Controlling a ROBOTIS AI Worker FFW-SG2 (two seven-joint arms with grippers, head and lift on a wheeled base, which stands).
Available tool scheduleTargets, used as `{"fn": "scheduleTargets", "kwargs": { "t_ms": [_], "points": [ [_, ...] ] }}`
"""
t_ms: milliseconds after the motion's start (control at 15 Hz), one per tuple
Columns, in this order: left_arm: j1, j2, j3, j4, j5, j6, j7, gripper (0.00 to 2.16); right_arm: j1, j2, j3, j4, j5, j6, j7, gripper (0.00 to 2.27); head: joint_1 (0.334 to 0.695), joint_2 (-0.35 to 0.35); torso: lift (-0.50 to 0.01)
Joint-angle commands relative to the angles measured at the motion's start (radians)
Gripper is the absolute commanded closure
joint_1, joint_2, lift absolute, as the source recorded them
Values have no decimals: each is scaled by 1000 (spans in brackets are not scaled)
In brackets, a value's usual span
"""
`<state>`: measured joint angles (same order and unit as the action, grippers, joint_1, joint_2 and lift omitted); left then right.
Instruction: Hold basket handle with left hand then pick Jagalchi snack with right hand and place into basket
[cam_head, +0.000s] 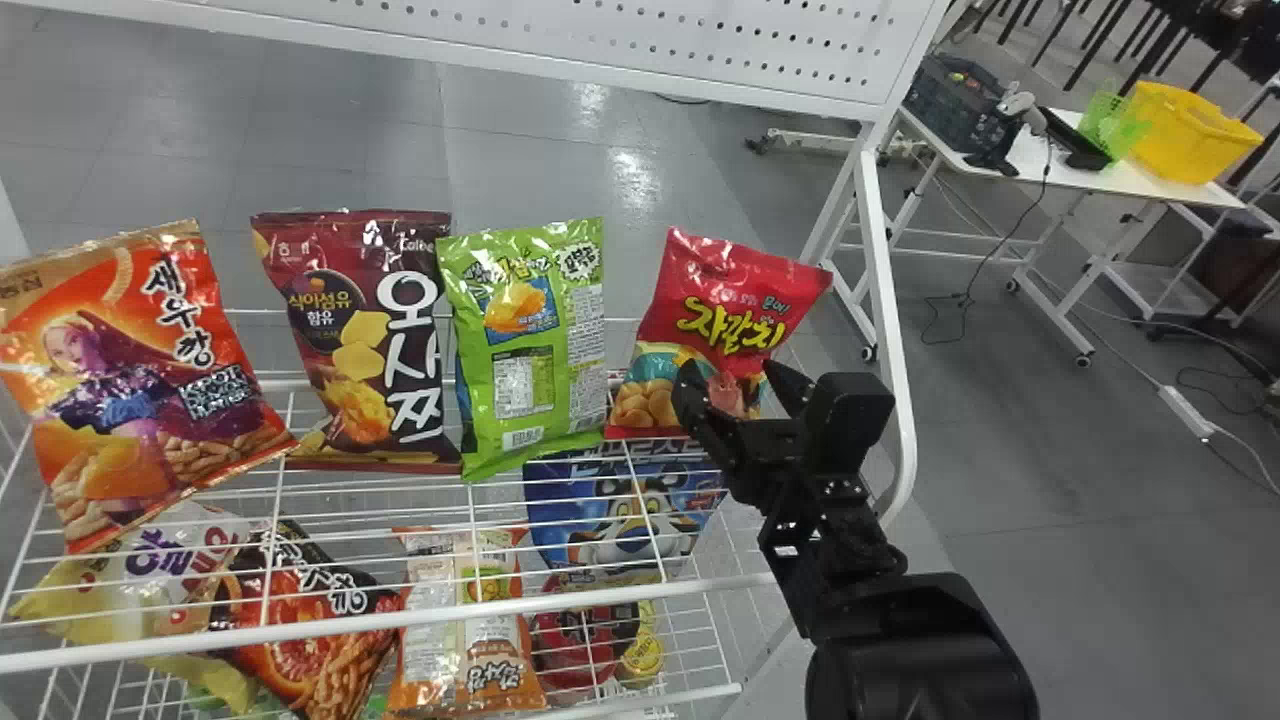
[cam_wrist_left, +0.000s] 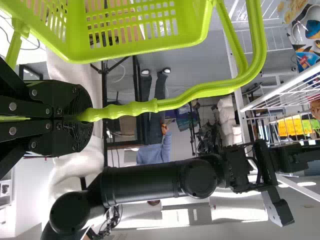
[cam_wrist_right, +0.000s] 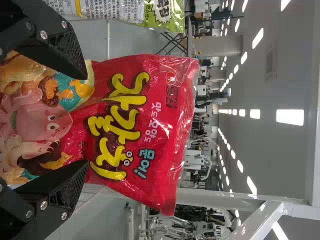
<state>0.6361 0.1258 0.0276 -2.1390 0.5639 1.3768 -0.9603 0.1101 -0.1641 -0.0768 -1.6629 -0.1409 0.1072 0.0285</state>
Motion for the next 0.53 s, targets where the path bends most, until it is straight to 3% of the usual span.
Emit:
{"fn": "scheduleTargets", "kwargs": {
  "t_ms": [0, 133, 200, 333, 467],
  "points": [
    [-1, 3, 0, 2, 1, 0, -1, 1224, -20, 0, -6, 23, 3, 24, 2, 397, 695, -350, -10],
    [-3, 3, 0, 8, 2, 0, -5, 1224, -35, -2, -6, 35, 9, 33, 31, 569, 695, -350, -10],
    [-6, 3, 0, 16, 2, 0, -8, 1224, -43, 0, -6, 37, 17, 46, 41, 869, 695, -350, -10],
    [-7, 3, 0, 21, 2, 0, -9, 1224, -44, 0, 0, 32, 17, 58, 54, 1744, 695, -350, -10],
    [-7, 3, 0, 21, 5, 0, -9, 1224, -36, 0, -1, 18, 21, 64, 51, 1895, 695, -350, -10]
  ]
}}
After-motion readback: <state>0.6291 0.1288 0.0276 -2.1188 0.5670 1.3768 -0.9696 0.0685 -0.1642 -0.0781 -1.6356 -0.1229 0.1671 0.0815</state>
